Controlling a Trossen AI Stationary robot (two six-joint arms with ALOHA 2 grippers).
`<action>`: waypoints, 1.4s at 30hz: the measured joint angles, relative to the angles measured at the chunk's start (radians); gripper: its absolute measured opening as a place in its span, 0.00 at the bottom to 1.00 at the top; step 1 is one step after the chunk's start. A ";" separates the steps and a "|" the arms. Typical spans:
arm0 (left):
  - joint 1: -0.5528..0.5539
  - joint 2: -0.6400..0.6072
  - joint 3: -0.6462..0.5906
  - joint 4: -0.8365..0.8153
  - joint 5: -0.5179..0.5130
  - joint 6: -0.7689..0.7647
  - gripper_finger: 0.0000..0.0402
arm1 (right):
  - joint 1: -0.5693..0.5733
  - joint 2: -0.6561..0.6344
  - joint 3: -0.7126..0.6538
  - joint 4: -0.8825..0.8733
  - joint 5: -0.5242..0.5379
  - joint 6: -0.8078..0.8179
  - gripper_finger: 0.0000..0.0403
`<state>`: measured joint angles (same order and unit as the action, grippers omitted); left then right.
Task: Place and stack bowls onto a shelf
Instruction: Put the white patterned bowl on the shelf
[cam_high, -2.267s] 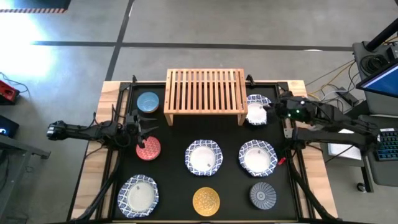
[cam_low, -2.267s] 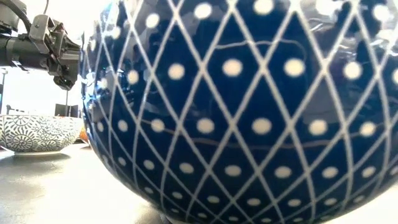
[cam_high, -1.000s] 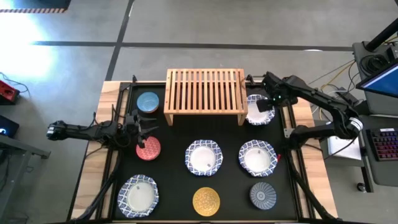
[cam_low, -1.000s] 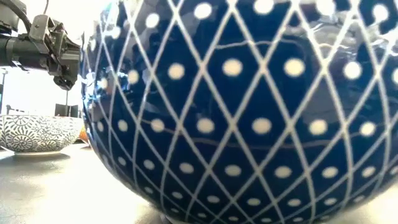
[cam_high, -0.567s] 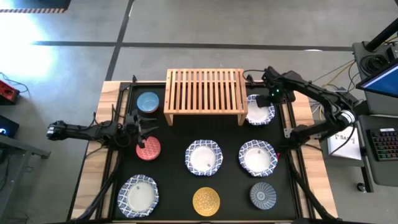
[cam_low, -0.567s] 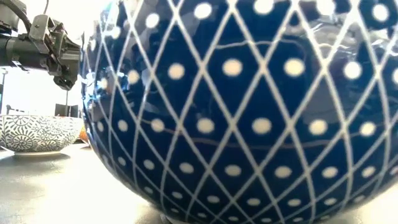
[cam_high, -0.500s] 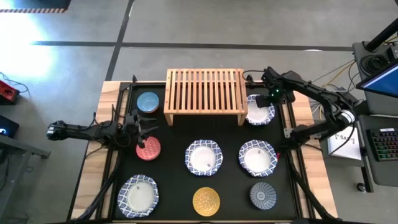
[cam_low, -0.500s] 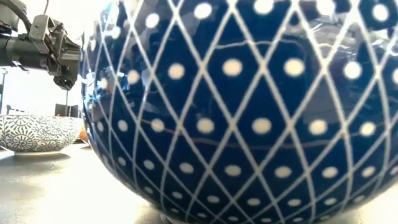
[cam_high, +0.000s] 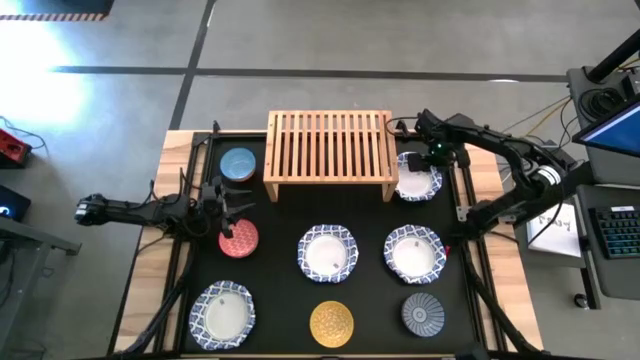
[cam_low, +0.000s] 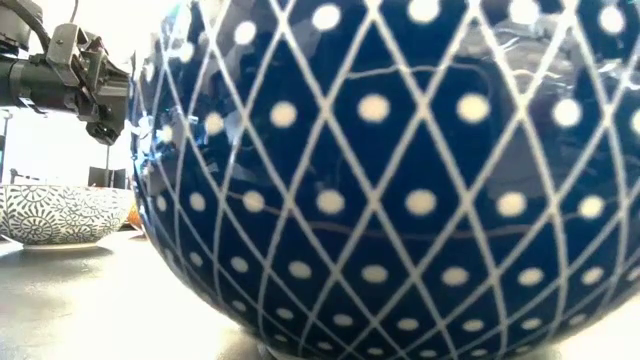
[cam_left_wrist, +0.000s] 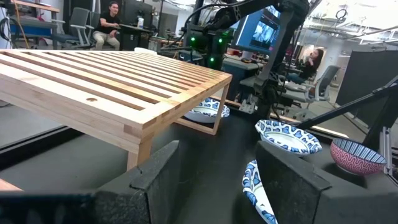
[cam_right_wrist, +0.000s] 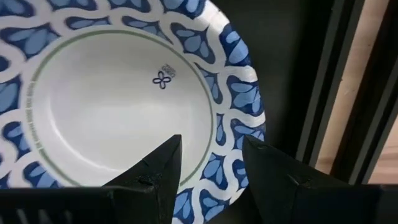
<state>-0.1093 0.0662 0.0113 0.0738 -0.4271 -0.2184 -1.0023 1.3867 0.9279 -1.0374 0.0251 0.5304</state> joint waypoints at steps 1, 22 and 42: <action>0.000 0.000 0.000 0.000 0.000 0.000 0.48 | 0.000 0.002 0.000 0.000 0.001 0.003 0.38; 0.000 0.000 0.000 0.000 0.000 0.000 0.48 | 0.010 -0.040 -0.001 0.007 -0.198 0.031 0.43; 0.000 0.000 0.000 0.000 0.000 0.000 0.48 | 0.317 -0.251 -0.023 -0.081 -0.218 -0.328 0.43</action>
<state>-0.1093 0.0662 0.0113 0.0738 -0.4272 -0.2183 -0.6857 1.1355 0.9047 -1.1180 -0.1926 0.2023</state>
